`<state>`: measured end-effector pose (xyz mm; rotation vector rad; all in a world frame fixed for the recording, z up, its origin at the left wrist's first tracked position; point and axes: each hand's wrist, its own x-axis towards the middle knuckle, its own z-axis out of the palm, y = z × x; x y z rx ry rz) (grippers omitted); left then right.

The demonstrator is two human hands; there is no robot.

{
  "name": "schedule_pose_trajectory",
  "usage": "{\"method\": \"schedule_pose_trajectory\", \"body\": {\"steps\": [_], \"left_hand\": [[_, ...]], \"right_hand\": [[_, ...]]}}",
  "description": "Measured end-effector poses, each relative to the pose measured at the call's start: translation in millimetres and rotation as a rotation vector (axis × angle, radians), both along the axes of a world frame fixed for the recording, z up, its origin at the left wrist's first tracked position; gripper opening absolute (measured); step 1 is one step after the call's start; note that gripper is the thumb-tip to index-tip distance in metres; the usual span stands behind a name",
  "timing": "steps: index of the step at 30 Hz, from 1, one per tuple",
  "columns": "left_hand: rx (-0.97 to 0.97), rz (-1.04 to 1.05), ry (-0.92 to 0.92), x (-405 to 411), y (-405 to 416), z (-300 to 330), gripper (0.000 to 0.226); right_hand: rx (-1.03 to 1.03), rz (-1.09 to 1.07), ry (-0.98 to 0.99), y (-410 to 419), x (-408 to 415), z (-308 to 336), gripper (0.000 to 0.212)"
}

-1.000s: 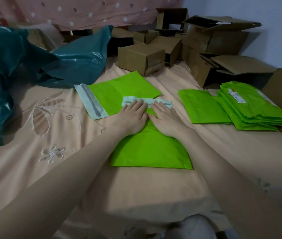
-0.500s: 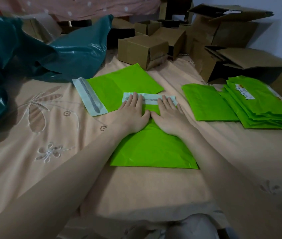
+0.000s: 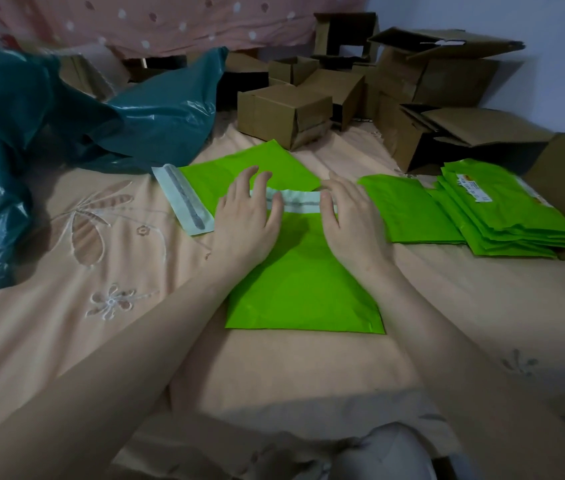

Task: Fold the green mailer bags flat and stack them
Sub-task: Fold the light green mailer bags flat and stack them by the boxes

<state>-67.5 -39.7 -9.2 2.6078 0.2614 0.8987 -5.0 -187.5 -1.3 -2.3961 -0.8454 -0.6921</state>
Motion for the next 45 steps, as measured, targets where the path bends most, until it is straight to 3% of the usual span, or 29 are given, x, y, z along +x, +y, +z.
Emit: {"method": "schedule_pose_trajectory", "body": {"steps": [4,7,12,17,22,26,30,35,39,42,45], "left_hand": [[-0.200,0.012,0.139,-17,15,6,0.050],[-0.379,-0.016,0.322,-30,22,9,0.053],[-0.539,-0.030,0.406,-39,16,12,0.057],[-0.886,0.032,0.377,-34,18,13,0.060],[-1.056,-0.023,0.292,-38,18,19,0.037],[-1.245,-0.116,0.181,-42,14,23,0.018],[-1.265,-0.172,0.180,-46,17,26,0.022],[-1.125,-0.234,0.267,-46,20,23,0.055],[-1.143,-0.219,0.229,-43,25,20,0.048],[-1.202,-0.213,0.197,-40,26,18,0.025],[-1.274,-0.215,0.176,-37,27,15,0.023]], "right_hand": [[0.038,-0.087,0.163,-14,-13,18,0.027],[-0.041,-0.150,0.358,-30,-19,20,0.030],[-0.071,-0.199,0.576,-51,-29,9,0.046],[0.136,-0.200,0.727,-51,-32,6,0.057],[0.433,-0.206,0.852,-52,-21,1,0.066],[0.569,-0.110,0.933,-50,-21,2,0.040],[0.596,-0.068,0.885,-47,-19,5,0.019],[0.689,-0.040,0.875,-43,-18,6,0.018],[0.719,0.066,0.943,-39,-21,8,0.035],[0.731,0.055,0.917,-38,-18,7,0.030],[0.755,0.035,0.898,-37,-16,6,0.031]]}}
